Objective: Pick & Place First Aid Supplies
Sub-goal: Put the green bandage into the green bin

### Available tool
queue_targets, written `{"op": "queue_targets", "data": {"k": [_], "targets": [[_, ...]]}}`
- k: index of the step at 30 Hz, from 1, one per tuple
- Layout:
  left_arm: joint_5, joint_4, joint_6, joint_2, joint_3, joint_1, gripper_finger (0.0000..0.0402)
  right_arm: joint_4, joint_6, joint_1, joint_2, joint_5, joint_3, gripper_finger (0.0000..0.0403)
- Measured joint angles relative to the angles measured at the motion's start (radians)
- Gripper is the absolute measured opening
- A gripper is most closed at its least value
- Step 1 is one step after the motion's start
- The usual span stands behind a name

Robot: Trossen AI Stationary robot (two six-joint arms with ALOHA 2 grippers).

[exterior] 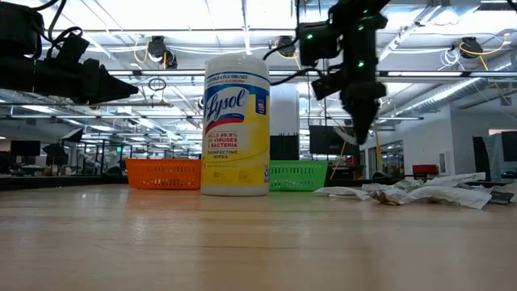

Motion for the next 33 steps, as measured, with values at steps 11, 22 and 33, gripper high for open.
{"op": "queue_targets", "data": {"k": [11,22,33], "targets": [[0.0,0.0,0.0,0.0,0.0,0.0,0.031,0.276,-0.346,-0.109,0.145,0.008,0.109,0.0001],[0.0,0.0,0.0,0.0,0.0,0.0,0.031,0.493,-0.472,-0.145,0.213,0.005,0.111,0.0002],[0.0,0.0,0.0,0.0,0.0,0.0,0.031,0.494,-0.406,-0.145,0.214,-0.07,0.111,0.0089]]}}
